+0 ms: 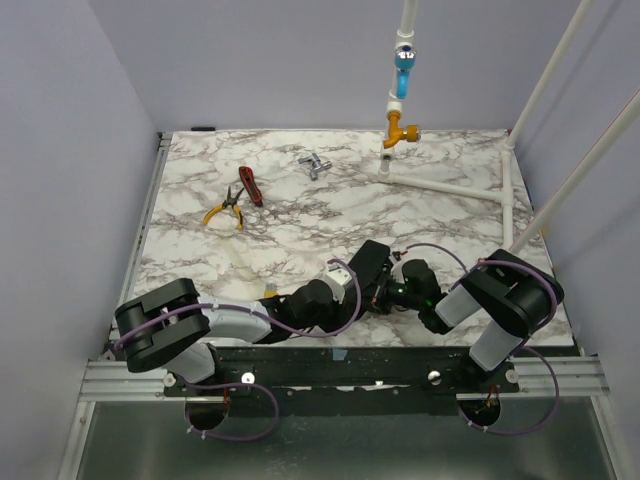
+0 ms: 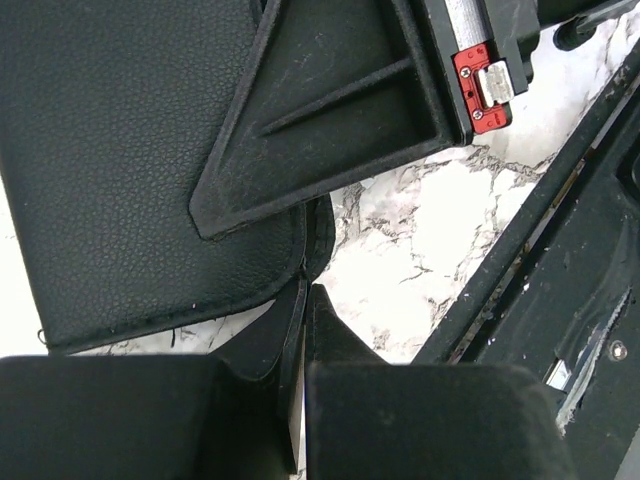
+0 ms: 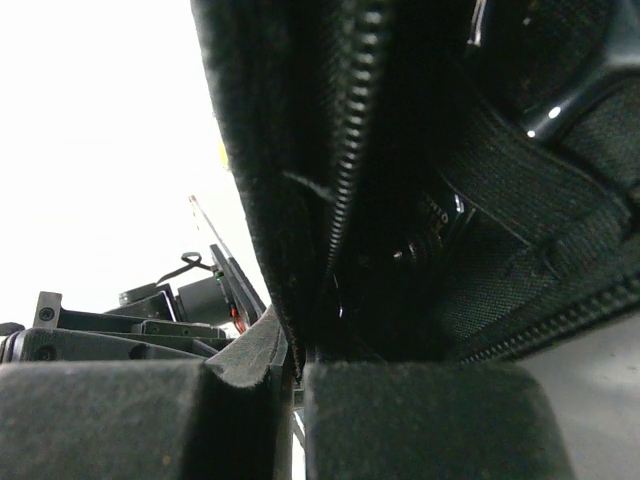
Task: Sort the hair-cutting tools
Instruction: Zip the hairdressing tool bag at the center of the board.
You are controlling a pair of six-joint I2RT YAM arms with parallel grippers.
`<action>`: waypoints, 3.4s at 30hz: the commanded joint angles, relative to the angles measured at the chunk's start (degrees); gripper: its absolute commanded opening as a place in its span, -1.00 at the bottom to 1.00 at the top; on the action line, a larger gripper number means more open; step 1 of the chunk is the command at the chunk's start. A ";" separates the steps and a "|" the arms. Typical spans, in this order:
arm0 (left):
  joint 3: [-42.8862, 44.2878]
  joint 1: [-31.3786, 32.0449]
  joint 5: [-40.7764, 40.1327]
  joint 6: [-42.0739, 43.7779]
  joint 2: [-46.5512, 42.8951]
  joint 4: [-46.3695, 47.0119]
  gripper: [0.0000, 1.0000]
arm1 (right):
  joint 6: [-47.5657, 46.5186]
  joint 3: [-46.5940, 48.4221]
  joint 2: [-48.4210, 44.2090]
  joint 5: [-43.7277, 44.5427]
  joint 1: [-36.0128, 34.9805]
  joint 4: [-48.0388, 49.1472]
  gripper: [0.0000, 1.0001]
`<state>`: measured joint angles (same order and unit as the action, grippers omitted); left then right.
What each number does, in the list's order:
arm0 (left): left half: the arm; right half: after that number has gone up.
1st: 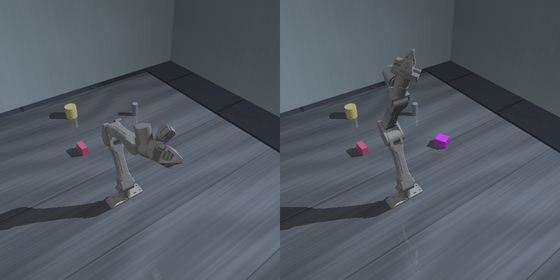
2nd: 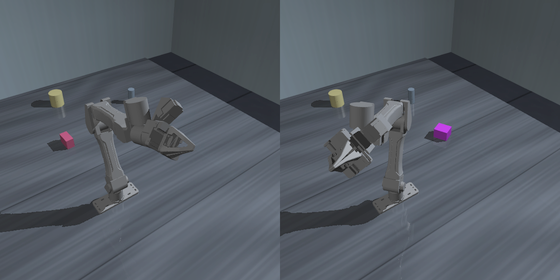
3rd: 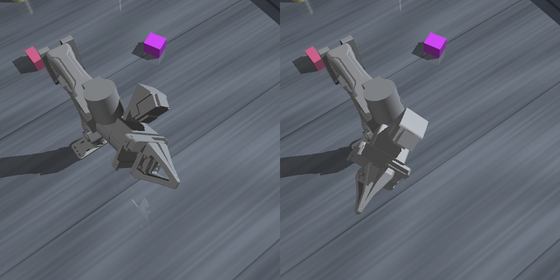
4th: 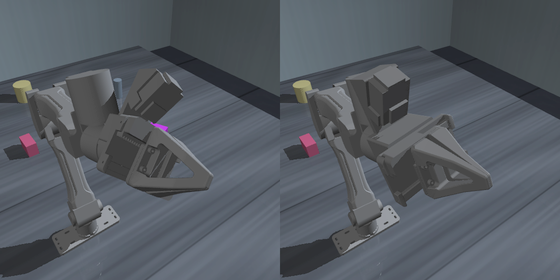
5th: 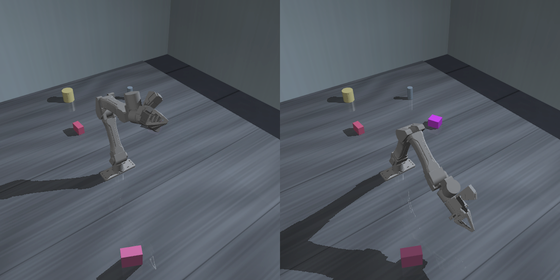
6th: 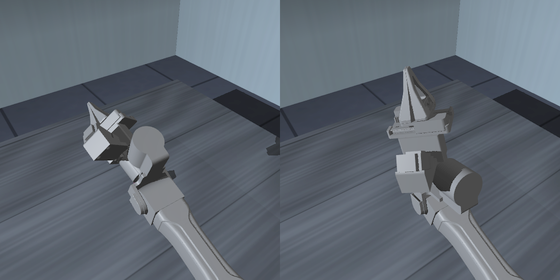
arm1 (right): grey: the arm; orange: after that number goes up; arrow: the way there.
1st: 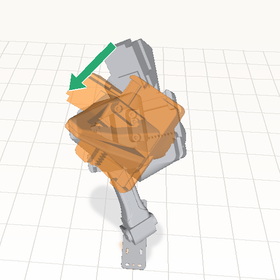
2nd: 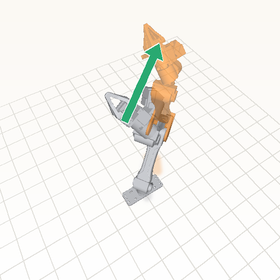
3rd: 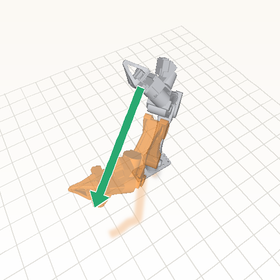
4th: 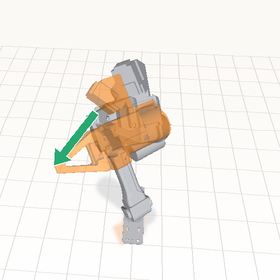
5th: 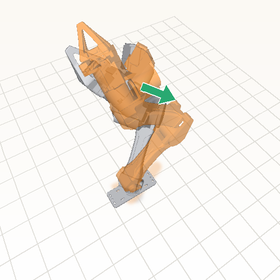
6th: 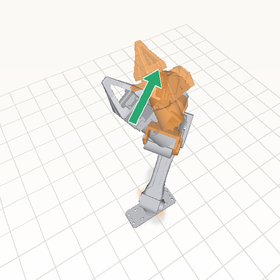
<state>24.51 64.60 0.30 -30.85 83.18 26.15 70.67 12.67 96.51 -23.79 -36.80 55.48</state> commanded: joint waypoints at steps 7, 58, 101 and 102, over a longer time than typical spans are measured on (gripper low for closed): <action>3.19 2.41 6.45 0.97 1.42 1.35 -1.00 | -3.08 -1.18 -3.82 10.03 0.41 -7.86 -0.97; 14.98 -10.19 -12.92 -5.98 3.73 -14.06 0.48 | -16.64 10.56 -21.63 26.26 5.16 -48.36 0.27; -10.40 4.82 -7.70 -26.02 -20.79 -18.52 0.70 | -14.23 -0.09 -33.84 11.08 -9.43 -54.94 0.07; -11.11 5.13 -7.47 -27.24 -21.83 -18.72 0.72 | -14.18 -0.16 -34.25 10.43 -9.45 -54.91 0.08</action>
<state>16.60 68.62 -5.52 -51.35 64.79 12.86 57.39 14.52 63.48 -10.00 -45.63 7.90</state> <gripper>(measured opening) 0.832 0.527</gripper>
